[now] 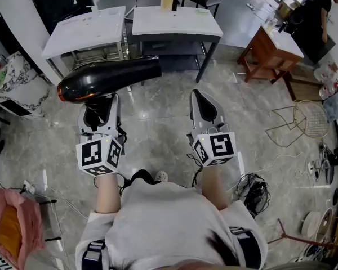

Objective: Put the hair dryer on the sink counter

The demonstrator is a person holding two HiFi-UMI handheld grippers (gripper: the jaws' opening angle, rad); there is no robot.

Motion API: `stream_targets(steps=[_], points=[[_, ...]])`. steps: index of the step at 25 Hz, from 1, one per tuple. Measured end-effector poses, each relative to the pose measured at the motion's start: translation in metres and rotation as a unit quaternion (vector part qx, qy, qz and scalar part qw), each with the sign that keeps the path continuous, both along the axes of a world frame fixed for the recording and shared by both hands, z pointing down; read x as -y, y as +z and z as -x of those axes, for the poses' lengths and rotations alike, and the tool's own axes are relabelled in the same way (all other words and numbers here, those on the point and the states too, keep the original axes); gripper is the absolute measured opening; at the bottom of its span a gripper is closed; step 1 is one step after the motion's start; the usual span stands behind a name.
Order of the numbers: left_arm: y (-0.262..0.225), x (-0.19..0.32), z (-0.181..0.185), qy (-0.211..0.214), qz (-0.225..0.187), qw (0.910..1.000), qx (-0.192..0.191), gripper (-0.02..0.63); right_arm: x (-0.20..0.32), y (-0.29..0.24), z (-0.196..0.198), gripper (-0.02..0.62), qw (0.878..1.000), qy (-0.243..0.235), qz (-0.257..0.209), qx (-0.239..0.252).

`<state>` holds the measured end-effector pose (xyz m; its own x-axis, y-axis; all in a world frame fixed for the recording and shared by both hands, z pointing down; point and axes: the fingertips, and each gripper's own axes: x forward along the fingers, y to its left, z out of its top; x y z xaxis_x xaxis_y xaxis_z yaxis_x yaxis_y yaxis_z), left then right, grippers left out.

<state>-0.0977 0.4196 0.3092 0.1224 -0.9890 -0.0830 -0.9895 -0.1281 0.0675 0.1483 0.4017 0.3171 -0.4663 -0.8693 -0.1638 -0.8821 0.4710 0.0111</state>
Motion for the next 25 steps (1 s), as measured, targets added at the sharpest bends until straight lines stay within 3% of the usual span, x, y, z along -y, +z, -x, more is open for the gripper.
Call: stream_targets(steps=[10, 21, 25], points=[[-0.002, 0.034, -0.007, 0.009, -0.004, 0.9999, -0.002, 0.275, 0.029, 0.003, -0.007, 0.011, 1.000, 0.008, 0.005, 0.004], [0.001, 0.115, 0.007, 0.022, -0.015, 0.9996, 0.004, 0.275, 0.111, 0.003, 0.010, 0.011, 1.000, 0.017, -0.009, 0.007], [-0.011, 0.168, 0.022, 0.027, -0.009, 0.9996, 0.009, 0.275, 0.160, -0.009, 0.025, 0.011, 1.000, 0.023, -0.006, 0.008]])
